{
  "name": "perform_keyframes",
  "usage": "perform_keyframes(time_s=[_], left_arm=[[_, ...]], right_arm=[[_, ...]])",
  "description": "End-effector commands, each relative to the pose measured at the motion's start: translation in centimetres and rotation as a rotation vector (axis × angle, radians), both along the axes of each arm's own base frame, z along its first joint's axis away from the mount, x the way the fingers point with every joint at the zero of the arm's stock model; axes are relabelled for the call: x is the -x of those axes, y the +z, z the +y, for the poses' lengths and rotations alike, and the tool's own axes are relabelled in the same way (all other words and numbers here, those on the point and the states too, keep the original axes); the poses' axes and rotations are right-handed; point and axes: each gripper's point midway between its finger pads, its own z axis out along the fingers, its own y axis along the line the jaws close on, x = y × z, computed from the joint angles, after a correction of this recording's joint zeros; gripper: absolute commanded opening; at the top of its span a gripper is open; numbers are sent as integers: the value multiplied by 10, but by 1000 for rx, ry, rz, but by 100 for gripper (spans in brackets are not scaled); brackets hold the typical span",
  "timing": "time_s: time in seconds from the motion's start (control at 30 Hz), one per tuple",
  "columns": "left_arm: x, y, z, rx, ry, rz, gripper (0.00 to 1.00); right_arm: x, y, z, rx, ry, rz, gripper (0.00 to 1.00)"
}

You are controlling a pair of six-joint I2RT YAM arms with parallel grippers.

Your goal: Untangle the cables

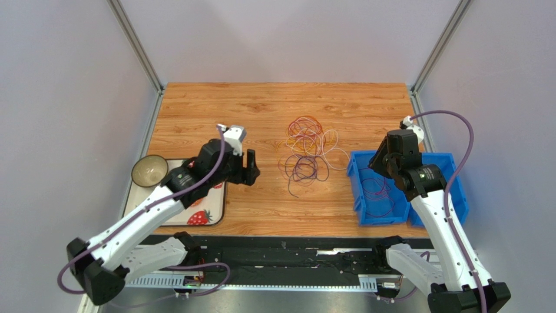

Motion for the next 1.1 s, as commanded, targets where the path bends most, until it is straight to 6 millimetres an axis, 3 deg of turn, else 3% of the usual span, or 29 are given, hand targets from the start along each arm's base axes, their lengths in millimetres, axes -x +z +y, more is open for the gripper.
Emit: perform_keyframes(time_s=[0.0, 0.07, 0.1, 0.13, 0.17, 0.2, 0.23, 0.27, 0.3, 0.33, 0.37, 0.4, 0.43, 0.47, 0.53, 0.57, 0.63, 0.7, 0.73, 0.77, 0.83, 0.87, 1.07], left_arm=[[-42, 33, -48, 80, -50, -70, 78], [-59, 43, -63, 79, -63, -87, 78], [-70, 25, -73, 34, -83, -55, 78], [-80, 35, -82, 41, -87, -74, 78], [-88, 33, -89, 33, -96, -69, 77], [-98, 14, -98, -7, -111, -36, 76], [-107, 24, -108, 3, -123, -56, 75], [-113, 21, -115, -3, -140, -57, 74], [-123, 2, -122, -43, -153, -34, 74], [-132, 11, -131, -36, -160, -55, 73], [-138, 8, -135, -48, -164, -55, 73], [-146, -9, -139, -81, -172, -35, 73], [-155, -1, -145, -74, -173, -54, 72], [-161, -16, -149, -97, -178, -35, 72], [-175, -12, -154, -104, -185, -63, 72], [-178, -25, -160, -116, -216, -46, 72], [-190, -26, -164, -118, -218, -53, 68], [-198, -44, -167, -132, -237, -20, 65], [-204, -41, -169, -130, -234, -18, 65], [-208, -55, -170, -141, -235, 9, 64], [-217, -56, -171, -136, -232, 9, 62], [-219, -66, -171, -144, -232, 25, 62], [-237, -87, -169, -147, -228, 66, 60]], right_arm=[[2, 3, 22, -70, 110, -50, 35], [6, -4, 27, -84, 142, -34, 37], [8, -6, 26, -83, 144, -28, 38], [11, -9, 26, -81, 151, -26, 39], [12, -10, 26, -76, 160, -25, 40], [13, -9, 26, -75, 166, -29, 42], [14, -9, 27, -75, 173, -36, 43], [16, -11, 28, -78, 182, -33, 43], [17, -12, 29, -74, 195, -33, 44], [18, -13, 28, -72, 198, -34, 44], [19, -14, 28, -68, 201, -34, 44], [20, -14, 28, -67, 208, -34, 44], [20, -14, 28, -64, 210, -34, 44], [21, -15, 29, -67, 214, -35, 45], [20, -17, 31, -73, 230, -36, 44], [20, -19, 33, -75, 238, -34, 45], [19, -22, 34, -74, 252, -28, 44], [19, -24, 35, -74, 258, -19, 45], [19, -25, 37, -77, 267, -17, 45], [17, -24, 38, -79, 271, -22, 44], [16, -26, 38, -78, 272, -22, 45], [15, -26, 38, -76, 272, -24, 45], [13, -32, 44, -87, 303, 1, 44]])
